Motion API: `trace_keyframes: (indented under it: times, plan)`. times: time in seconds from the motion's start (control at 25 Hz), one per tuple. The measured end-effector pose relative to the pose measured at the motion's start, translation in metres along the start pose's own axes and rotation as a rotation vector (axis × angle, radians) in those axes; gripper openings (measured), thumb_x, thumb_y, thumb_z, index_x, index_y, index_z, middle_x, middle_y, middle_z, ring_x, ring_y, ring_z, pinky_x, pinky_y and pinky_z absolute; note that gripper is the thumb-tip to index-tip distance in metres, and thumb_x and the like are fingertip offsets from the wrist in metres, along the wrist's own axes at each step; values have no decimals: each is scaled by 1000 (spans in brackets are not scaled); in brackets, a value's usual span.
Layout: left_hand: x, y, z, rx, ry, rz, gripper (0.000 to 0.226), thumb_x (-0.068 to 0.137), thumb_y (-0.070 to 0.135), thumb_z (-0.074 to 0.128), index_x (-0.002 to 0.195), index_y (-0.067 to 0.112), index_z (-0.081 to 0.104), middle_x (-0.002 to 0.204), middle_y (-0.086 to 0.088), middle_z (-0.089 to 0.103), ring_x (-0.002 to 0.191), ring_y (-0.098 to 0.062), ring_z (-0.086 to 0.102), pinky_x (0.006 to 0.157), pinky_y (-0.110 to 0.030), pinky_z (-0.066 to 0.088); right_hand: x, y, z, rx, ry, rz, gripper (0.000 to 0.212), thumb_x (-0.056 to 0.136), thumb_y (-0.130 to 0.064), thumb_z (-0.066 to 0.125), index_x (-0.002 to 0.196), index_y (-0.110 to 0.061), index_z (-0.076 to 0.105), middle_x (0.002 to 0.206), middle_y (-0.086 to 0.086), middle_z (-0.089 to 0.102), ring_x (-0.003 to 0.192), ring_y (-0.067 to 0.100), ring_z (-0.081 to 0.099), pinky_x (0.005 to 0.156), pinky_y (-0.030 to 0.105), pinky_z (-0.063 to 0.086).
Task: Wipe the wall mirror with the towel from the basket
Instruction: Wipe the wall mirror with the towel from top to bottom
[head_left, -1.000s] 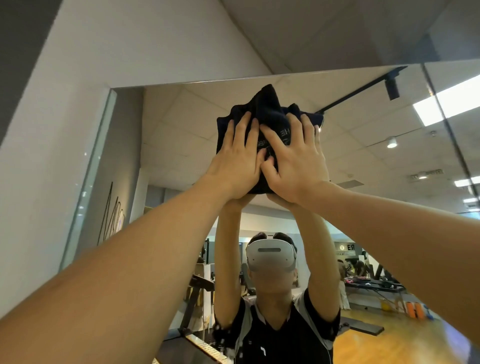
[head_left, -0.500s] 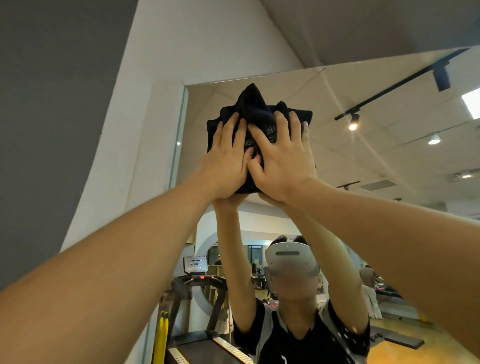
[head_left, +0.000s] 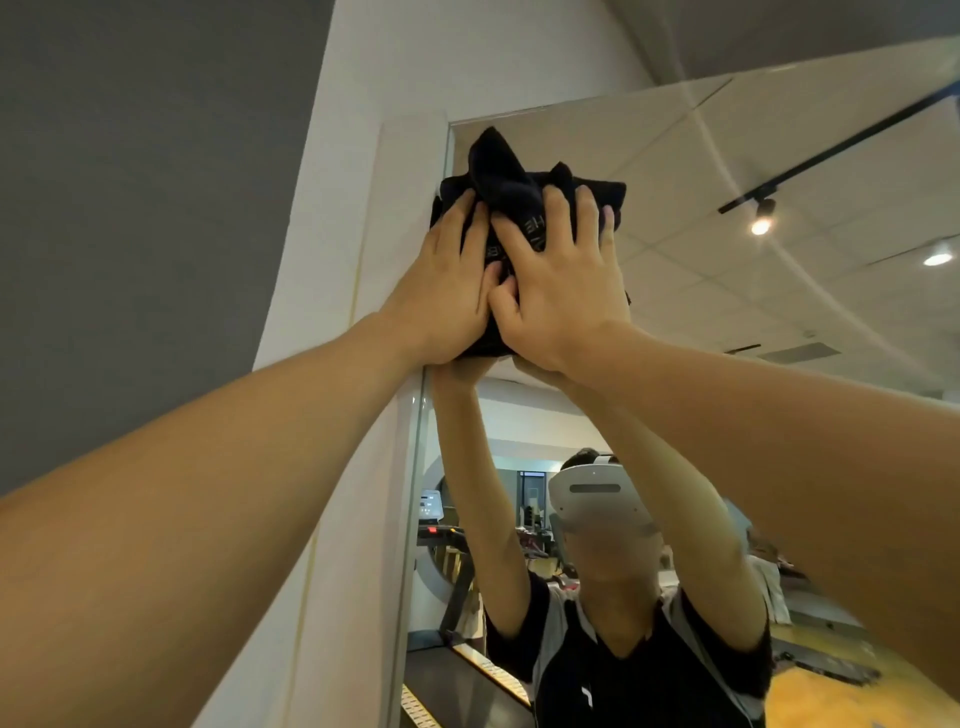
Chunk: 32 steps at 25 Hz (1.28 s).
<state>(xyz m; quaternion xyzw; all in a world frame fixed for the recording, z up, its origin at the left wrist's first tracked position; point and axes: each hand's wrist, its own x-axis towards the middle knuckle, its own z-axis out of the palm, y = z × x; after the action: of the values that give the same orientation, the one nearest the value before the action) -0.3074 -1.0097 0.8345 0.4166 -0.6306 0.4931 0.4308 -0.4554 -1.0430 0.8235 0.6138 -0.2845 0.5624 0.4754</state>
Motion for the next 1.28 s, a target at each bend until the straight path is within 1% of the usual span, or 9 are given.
trace_keyframes:
  times: [0.16, 0.36, 0.64, 0.76, 0.88, 0.96, 1.04, 1.2, 1.28]
  plan:
    - [-6, 2, 1, 16, 5, -1, 64, 109, 32, 36, 162, 4, 11, 169, -19, 8, 154, -33, 18, 128, -39, 18, -7, -3, -1, 3, -12, 2, 57, 97, -43, 33, 149, -23, 42, 157, 24, 32, 148, 50, 21, 122, 64, 16]
    - [-29, 6, 3, 15, -7, 18, 65, 108, 30, 37, 161, 3, 12, 168, -20, 10, 154, -36, 18, 127, -43, 20, -30, -8, -4, 16, -19, 1, 56, 98, -43, 32, 149, -23, 42, 156, 24, 32, 148, 50, 21, 122, 63, 16]
    - [-89, 25, 9, 49, -55, -15, 67, 107, 34, 36, 162, 6, 11, 169, -17, 9, 154, -32, 19, 120, -30, 25, -91, -22, -16, 40, -77, -4, 63, 93, -43, 32, 152, -22, 41, 159, 26, 29, 149, 51, 18, 122, 64, 15]
    - [-106, 32, 9, 45, -72, -37, 66, 107, 31, 39, 162, 8, 12, 169, -16, 10, 154, -32, 21, 117, -33, 32, -107, -24, -17, 20, -116, -36, 65, 95, -44, 32, 155, -23, 36, 163, 24, 25, 152, 50, 15, 122, 64, 14]
    - [-108, 44, 10, 29, -66, -79, 65, 107, 30, 40, 162, 9, 13, 169, -17, 12, 153, -35, 21, 118, -43, 38, -108, -14, -20, 3, -131, -71, 64, 97, -45, 32, 156, -22, 34, 164, 23, 26, 152, 49, 15, 123, 63, 15]
    - [-109, 55, 12, 44, -55, -68, 65, 106, 30, 39, 161, 6, 14, 167, -21, 14, 155, -38, 16, 123, -52, 30, -111, -6, -23, -21, -133, -98, 63, 97, -44, 33, 156, -21, 34, 163, 23, 26, 152, 49, 17, 123, 62, 16]
    - [-112, 65, 14, 68, -42, -38, 64, 105, 29, 38, 160, 4, 16, 165, -24, 18, 155, -38, 14, 125, -56, 23, -115, 1, -26, -28, -142, -120, 63, 98, -44, 34, 156, -20, 34, 163, 23, 26, 152, 48, 17, 123, 62, 17]
    - [-111, 84, 16, 97, -53, -41, 64, 104, 30, 34, 160, 5, 15, 165, -24, 18, 155, -39, 13, 126, -57, 16, -121, 19, -33, -4, -145, -137, 63, 98, -43, 37, 156, -18, 36, 163, 24, 28, 152, 49, 19, 123, 62, 18]
    - [-108, 97, 19, 95, -46, -11, 64, 103, 30, 33, 159, 4, 17, 163, -26, 21, 154, -40, 13, 126, -59, 16, -125, 32, -38, -3, -154, -146, 63, 98, -43, 36, 156, -18, 36, 163, 24, 27, 152, 48, 19, 123, 62, 18]
